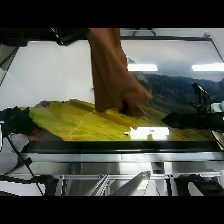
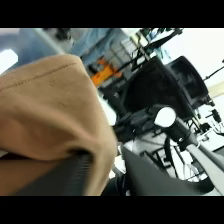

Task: Fold the shirts.

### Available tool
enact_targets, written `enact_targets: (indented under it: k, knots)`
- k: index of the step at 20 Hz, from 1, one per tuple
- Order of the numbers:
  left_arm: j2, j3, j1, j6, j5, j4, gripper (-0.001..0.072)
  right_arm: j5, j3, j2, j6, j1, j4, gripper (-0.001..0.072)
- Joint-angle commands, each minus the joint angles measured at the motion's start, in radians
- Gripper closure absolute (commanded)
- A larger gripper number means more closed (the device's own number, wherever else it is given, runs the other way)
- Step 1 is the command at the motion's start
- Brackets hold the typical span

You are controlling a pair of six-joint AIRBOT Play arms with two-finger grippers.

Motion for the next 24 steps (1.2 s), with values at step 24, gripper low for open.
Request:
enact_targets:
  k: [24]
  knots:
    - [-0.266, -0.518, -0.113, 0.007, 0.214, 0.438, 0.0253, -0.117, 0.007, -0.663, -0.419, 0.041, 0.365, 0.0335]
